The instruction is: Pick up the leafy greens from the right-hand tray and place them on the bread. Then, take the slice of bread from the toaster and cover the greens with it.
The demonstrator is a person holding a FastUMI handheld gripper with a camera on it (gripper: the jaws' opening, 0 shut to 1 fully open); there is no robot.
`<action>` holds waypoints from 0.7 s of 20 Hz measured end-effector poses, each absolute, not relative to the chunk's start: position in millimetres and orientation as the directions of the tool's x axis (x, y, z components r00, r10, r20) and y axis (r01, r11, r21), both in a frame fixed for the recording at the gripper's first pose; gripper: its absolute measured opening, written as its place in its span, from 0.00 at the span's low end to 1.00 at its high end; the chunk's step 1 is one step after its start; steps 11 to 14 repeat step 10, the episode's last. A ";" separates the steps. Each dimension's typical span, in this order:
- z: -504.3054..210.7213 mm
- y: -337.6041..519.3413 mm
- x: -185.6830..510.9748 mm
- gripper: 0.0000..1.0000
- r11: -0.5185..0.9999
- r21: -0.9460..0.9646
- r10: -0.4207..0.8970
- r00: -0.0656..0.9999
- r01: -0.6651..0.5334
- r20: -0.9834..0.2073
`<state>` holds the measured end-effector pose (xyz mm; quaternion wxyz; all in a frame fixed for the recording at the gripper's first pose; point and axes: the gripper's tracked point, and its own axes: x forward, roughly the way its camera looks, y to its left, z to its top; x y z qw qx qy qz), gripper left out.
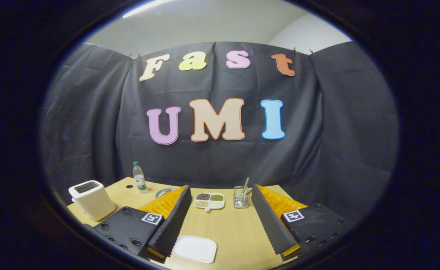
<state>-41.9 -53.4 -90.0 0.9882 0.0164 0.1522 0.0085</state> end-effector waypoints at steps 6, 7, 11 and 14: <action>-74.0 -64.5 -39.5 1.00 0.999 0.033 -0.020 0.970 0.029 -0.243; -70.6 -65.6 -38.9 1.00 0.999 0.026 -0.024 0.973 0.031 -0.229; -63.9 -59.2 -36.1 1.00 1.000 0.013 -0.016 0.978 0.019 -0.210; -63.9 -59.2 -36.1 1.00 1.000 0.013 -0.016 0.978 0.019 -0.210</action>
